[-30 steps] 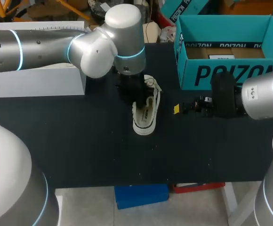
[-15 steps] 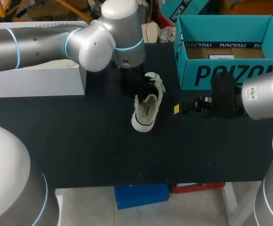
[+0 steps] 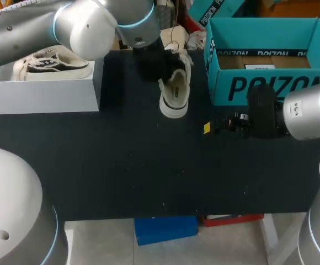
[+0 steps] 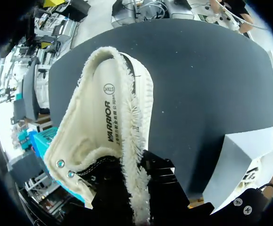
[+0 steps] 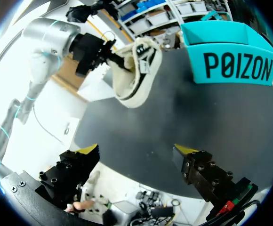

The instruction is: Take the shoe out of the shoebox, open the shoe tongue, remove and reinsert the insole, then place the shoe into the shoebox

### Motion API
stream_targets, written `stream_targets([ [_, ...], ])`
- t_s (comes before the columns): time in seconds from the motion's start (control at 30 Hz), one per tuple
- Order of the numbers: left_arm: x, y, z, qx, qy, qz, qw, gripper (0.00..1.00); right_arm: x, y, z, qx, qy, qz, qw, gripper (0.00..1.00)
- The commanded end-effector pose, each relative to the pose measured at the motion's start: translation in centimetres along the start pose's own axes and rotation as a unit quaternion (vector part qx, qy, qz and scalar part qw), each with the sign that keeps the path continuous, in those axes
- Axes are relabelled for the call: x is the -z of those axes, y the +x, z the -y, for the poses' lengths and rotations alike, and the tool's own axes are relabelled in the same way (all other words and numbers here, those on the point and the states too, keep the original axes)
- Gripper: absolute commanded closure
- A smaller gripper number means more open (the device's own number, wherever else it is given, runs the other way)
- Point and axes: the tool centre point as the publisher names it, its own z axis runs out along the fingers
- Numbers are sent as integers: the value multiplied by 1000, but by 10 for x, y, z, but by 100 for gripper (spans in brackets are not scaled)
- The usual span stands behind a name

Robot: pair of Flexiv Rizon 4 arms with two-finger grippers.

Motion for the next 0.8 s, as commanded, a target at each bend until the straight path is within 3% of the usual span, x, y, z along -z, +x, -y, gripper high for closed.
stream_targets([
  [0.03,73,17,4,36,-54,35,997,100,-1,1,0,0,0,2,1000,0],
  [0.37,77,30,5,32,-56,49,997,100,-1,1,0,0,0,2,1000,0],
  [0.8,57,29,14,9,-26,72,997,100,-1,1,0,0,0,2,1000,0],
])
